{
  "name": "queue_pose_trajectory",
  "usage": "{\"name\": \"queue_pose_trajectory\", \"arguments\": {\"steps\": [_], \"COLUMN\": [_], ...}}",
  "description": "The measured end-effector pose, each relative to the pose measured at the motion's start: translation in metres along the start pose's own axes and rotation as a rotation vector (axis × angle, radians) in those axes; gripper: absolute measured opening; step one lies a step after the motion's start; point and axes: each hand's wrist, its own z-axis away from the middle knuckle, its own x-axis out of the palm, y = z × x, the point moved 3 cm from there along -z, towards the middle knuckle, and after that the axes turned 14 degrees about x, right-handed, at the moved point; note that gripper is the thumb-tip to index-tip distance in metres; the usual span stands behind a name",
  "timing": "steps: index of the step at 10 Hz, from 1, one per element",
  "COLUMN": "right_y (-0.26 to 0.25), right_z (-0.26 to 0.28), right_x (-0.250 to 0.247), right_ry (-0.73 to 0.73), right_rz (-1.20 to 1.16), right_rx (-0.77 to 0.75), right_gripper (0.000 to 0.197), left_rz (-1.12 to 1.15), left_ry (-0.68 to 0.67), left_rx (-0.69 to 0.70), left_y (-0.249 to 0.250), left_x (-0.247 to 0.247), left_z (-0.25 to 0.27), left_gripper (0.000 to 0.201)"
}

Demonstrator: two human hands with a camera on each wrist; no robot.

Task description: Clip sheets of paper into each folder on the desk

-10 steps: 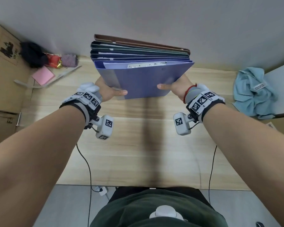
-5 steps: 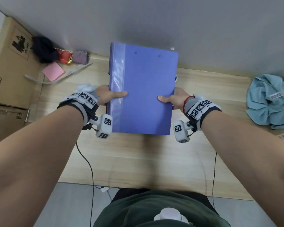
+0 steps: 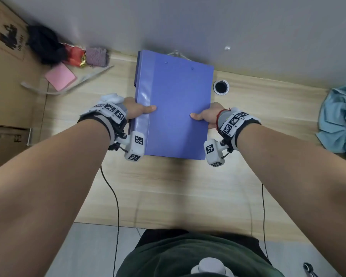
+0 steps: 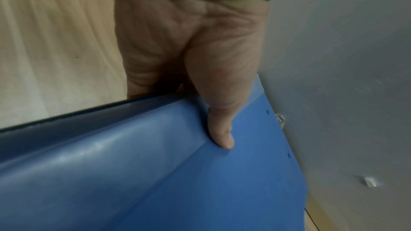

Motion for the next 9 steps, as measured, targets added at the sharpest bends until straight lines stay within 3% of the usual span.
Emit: {"name": "queue_pose_trajectory", "arguments": {"steps": [1,2,4,7,8,9], "right_y": [-0.012,-0.018,-0.029,-0.022,-0.018,-0.013], "right_z": [0.013,0.018,0.03,0.015,0.03,0.052], "right_x": [-0.003,-0.003,-0.008,0.001,-0.005,-0.016], "right_ry": [0.049,0.136,0.369,0.249,0.259,0.252], "right_rz": [0.024,0.097,0.471,0.234,0.202,0.159], "right_rx": [0.005,0.004,0.052,0.063,0.046,-0.02], "right_gripper": [0.085,0.095,0.099,0.113,0.108,0.086], "left_rz": [-0.074,-0.169,-0.281,-0.415,-0.424,-0.345], "left_ry": [0.006,0.024,-0.007,0.031,0.068,0.16], "left_rx": [0.006,-0.007,-0.046,-0.043,-0.058,-0.008], "left_y": [0.01,0.015,0.019,0.035,0.034,0.035], "left_x": [-0.003,-0.001,-0.001,0.0,-0.005,-0.006], "left_z": [-0.007,-0.011,-0.015,-0.002,0.0,0.002], "left_gripper": [0.125,0.102,0.1,0.098,0.105,0.101]}}
